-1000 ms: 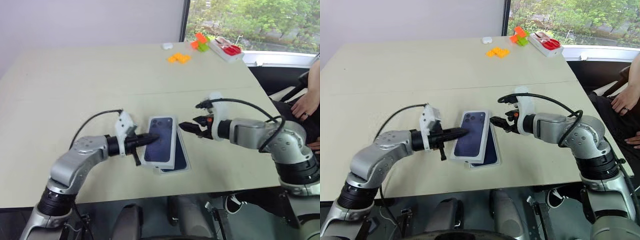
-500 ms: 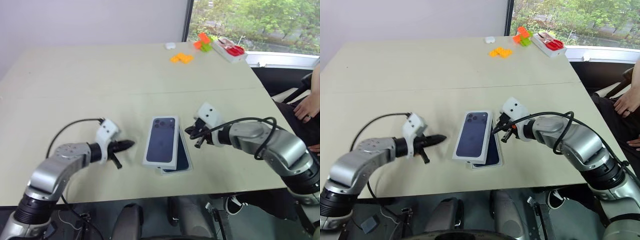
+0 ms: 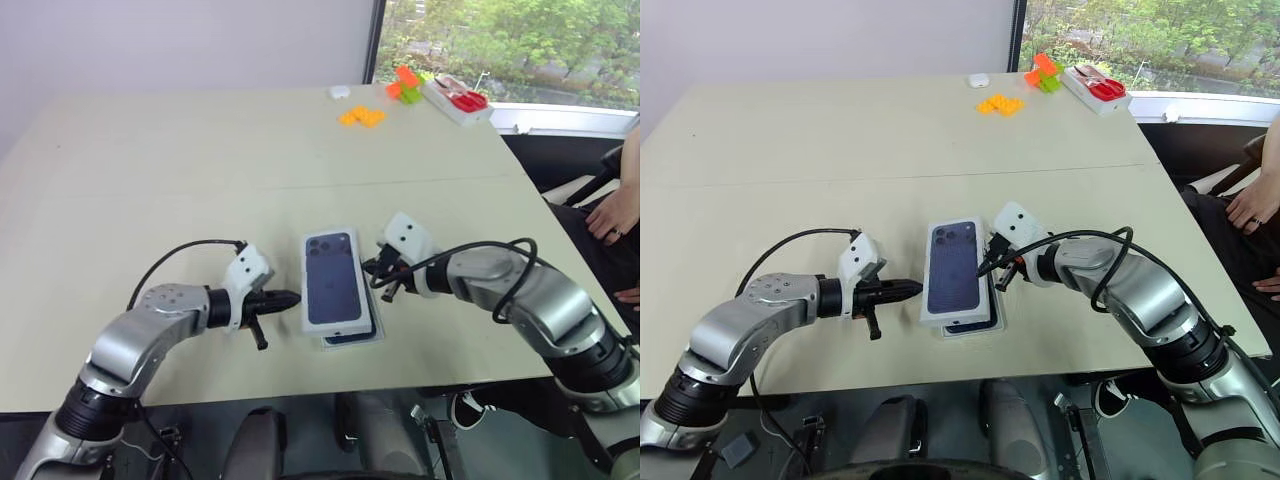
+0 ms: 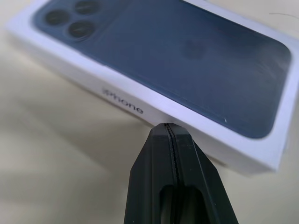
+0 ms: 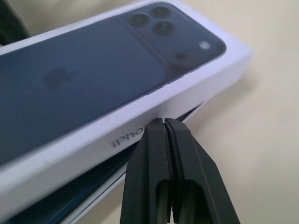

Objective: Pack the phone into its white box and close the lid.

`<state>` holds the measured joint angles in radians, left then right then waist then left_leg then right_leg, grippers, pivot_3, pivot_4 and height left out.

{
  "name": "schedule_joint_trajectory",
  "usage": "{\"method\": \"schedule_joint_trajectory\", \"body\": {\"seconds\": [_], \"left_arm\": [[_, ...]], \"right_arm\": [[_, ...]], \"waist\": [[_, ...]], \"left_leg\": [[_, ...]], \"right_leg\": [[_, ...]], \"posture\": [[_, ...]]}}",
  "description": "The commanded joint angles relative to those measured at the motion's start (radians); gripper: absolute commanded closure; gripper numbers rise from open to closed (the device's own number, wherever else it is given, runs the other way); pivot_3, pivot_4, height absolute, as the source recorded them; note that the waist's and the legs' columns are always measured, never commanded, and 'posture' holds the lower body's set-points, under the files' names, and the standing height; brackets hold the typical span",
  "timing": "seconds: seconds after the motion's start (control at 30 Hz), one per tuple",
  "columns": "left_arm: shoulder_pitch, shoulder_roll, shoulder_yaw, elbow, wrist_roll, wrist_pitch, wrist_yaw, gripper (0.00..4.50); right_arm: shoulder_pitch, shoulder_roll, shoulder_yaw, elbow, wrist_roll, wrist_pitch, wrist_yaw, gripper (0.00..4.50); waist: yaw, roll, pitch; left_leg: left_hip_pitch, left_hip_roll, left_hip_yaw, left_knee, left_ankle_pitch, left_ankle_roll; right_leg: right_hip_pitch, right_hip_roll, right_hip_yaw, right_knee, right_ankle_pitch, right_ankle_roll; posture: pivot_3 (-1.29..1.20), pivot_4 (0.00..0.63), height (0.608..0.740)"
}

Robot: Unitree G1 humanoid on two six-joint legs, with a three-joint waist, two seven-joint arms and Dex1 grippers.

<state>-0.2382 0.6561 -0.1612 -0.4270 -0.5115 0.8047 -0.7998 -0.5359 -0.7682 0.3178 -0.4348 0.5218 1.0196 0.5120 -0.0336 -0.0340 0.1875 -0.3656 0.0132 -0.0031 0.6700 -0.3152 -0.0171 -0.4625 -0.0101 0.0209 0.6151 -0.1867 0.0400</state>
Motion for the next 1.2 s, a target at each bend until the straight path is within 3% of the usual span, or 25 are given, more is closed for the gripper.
{"method": "schedule_joint_trajectory", "body": {"seconds": [0.03,1.2], "left_arm": [[0.000,-0.001,0.004,-0.054,-0.036,0.014,-0.018,4.50],[-0.061,-0.045,-0.034,-0.015,0.020,-0.007,-0.034,4.50]], "right_arm": [[0.002,0.004,-0.026,-0.060,-0.003,0.008,0.029,4.42],[0.087,-0.052,-0.052,-0.249,0.025,0.106,0.179,4.42]], "waist": [[0.000,0.000,0.000],[-0.001,0.000,0.000]], "left_leg": [[0.000,0.000,0.000,0.000,0.000,0.000],[0.009,-0.001,0.000,0.000,0.000,0.000]], "right_leg": [[0.000,0.000,0.000,0.000,0.000,0.000],[0.007,0.000,0.001,0.001,-0.002,0.002]], "posture": [[0.00,0.150,0.734],[0.00,0.150,0.734]]}}
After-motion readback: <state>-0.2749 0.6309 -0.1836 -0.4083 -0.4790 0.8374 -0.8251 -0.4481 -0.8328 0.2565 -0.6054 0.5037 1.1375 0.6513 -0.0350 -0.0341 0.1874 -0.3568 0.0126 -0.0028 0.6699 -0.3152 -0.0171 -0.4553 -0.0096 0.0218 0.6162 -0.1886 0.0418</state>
